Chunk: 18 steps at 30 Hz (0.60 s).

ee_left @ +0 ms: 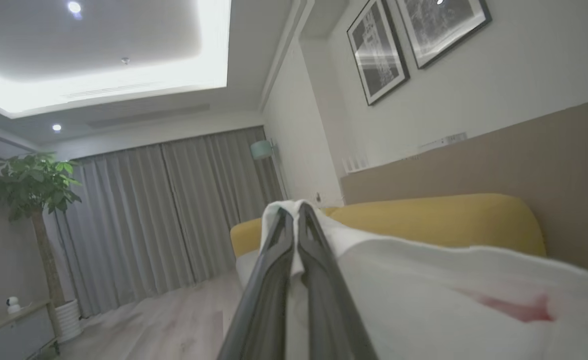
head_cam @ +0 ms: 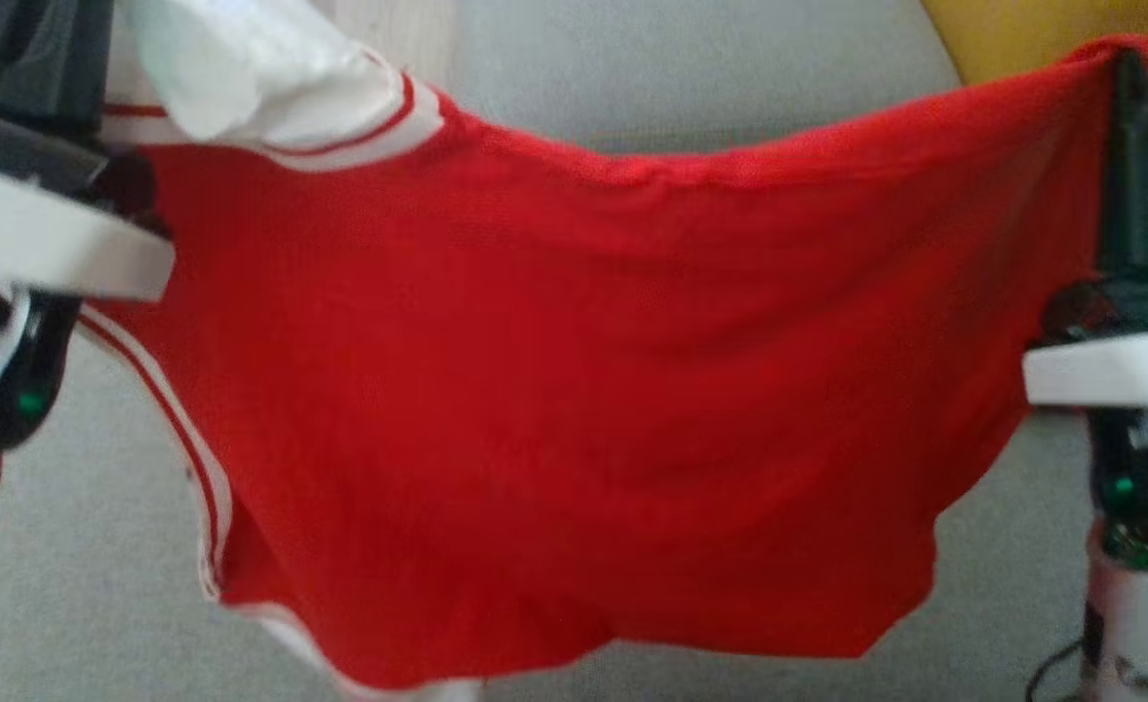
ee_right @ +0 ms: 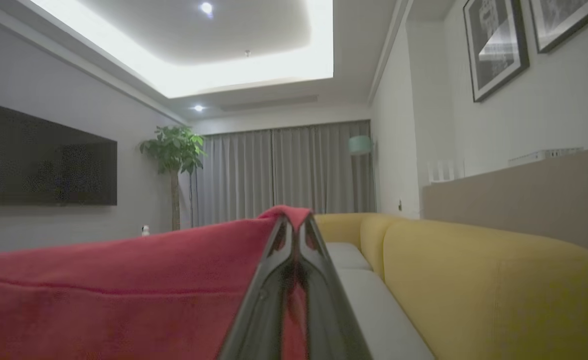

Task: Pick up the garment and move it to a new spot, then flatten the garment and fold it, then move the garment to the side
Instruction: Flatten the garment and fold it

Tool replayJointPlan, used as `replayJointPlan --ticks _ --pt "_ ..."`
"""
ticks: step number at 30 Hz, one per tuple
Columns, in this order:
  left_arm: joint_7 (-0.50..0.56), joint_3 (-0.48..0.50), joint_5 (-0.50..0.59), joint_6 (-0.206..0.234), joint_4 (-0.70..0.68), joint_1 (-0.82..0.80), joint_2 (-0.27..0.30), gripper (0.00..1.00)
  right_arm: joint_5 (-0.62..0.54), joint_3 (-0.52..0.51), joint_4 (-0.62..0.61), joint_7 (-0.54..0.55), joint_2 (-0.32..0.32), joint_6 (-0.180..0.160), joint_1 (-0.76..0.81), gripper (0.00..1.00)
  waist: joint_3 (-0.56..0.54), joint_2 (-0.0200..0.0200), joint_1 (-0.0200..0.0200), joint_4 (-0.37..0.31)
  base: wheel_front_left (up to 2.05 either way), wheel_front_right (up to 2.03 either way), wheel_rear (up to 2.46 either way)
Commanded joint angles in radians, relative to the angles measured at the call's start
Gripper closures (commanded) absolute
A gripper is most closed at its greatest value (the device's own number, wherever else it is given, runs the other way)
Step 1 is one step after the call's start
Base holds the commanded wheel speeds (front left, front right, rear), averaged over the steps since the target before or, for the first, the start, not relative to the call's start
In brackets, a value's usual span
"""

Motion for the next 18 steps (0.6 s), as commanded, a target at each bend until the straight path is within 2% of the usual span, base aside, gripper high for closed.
replayJointPlan --ticks 1,5,10,18 --pt "0.01 0.044 -0.004 -0.006 0.008 -0.061 0.029 1.0 0.0 0.027 -0.014 0.013 -0.005 0.003 -0.063 1.0 0.02 0.0 0.0001 -0.005 0.0 0.0 0.0" --pt "0.035 0.015 -0.005 -0.051 0.144 -0.135 0.004 1.0 0.012 0.052 0.132 0.049 -0.015 0.003 -0.161 1.0 0.088 0.0 0.0001 -0.019 0.0 0.0 0.0" --pt "0.024 -0.005 0.028 -0.098 0.311 -0.287 -0.05 1.0 -0.028 0.076 0.367 0.01 -0.054 0.003 -0.405 1.0 0.206 0.0 0.0001 -0.027 0.0 0.0 0.0" --pt "-0.111 -0.014 0.087 -0.141 0.557 -0.559 -0.209 1.0 -0.139 0.045 0.749 -0.113 -0.062 0.003 -0.82 1.0 0.337 0.0 0.0001 0.017 0.0 0.0 0.0"
